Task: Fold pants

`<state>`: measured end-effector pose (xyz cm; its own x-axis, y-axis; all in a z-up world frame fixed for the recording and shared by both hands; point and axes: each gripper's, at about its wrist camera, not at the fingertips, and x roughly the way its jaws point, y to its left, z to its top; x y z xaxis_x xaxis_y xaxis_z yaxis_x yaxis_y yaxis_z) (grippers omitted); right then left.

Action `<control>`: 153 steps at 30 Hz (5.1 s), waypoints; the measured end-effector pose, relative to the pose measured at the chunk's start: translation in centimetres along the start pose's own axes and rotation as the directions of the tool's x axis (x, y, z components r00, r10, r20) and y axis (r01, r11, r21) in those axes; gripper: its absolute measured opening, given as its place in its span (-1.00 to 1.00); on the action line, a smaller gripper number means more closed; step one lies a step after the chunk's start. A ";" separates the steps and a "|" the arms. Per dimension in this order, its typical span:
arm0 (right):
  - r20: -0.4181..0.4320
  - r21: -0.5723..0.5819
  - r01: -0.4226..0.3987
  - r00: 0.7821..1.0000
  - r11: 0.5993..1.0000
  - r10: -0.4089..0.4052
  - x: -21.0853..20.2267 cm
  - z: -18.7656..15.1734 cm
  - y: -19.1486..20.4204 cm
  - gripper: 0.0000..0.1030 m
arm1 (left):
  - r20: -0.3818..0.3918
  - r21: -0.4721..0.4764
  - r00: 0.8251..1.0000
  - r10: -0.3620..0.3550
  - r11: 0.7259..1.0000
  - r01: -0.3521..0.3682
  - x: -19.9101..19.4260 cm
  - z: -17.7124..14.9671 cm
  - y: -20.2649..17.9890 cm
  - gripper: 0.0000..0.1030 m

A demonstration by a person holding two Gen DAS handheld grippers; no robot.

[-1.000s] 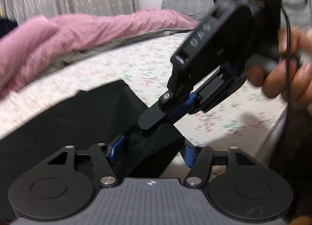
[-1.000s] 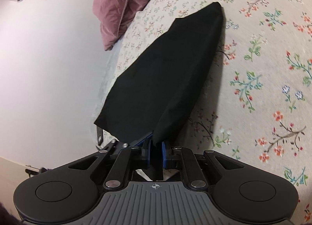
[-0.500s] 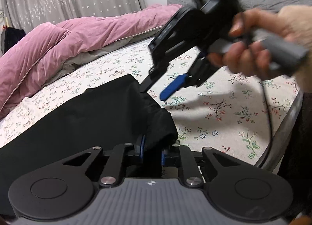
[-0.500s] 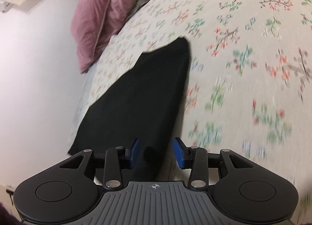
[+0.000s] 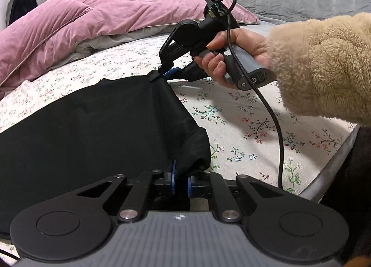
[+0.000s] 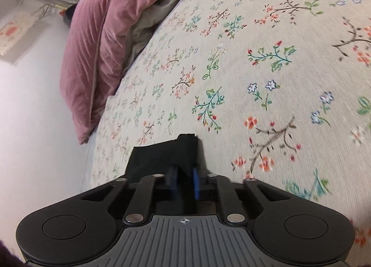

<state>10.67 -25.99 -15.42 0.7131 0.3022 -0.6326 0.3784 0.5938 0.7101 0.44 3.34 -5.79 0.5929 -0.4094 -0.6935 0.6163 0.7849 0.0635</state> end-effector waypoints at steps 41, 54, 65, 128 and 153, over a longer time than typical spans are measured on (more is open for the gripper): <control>0.096 -0.166 0.005 0.995 0.986 0.012 -4.6 -1.1 15.6 -0.97 | 0.371 -0.624 0.923 -0.102 0.709 0.329 -9.2 -1.2 8.4 -0.42; 0.082 -0.182 0.000 0.997 0.983 0.015 -6.2 0.6 18.6 -0.96 | 0.443 -0.697 0.895 -0.052 0.607 0.381 -10.3 -1.5 11.0 -0.42; -0.068 -0.270 0.003 0.997 0.963 -0.022 7.5 -4.4 25.1 -0.96 | 0.225 -0.863 0.961 0.158 0.491 0.121 -10.7 -6.3 17.8 -0.42; 0.120 -0.195 0.211 0.974 0.958 -0.190 -11.3 -0.9 5.5 -0.77 | 0.166 -0.761 0.903 -0.395 0.531 0.373 12.9 6.7 17.2 -0.19; 0.217 -0.516 0.421 0.907 0.746 -0.362 -10.6 -4.4 8.1 -0.11 | 0.013 -0.254 0.962 -0.272 0.930 0.266 10.7 11.3 8.0 0.49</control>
<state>3.58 -21.09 -4.38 0.6377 -0.1026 -0.7635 0.2778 0.9550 0.1038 17.54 0.00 -4.58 0.4094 -0.6134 -0.6754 0.5991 0.7390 -0.3081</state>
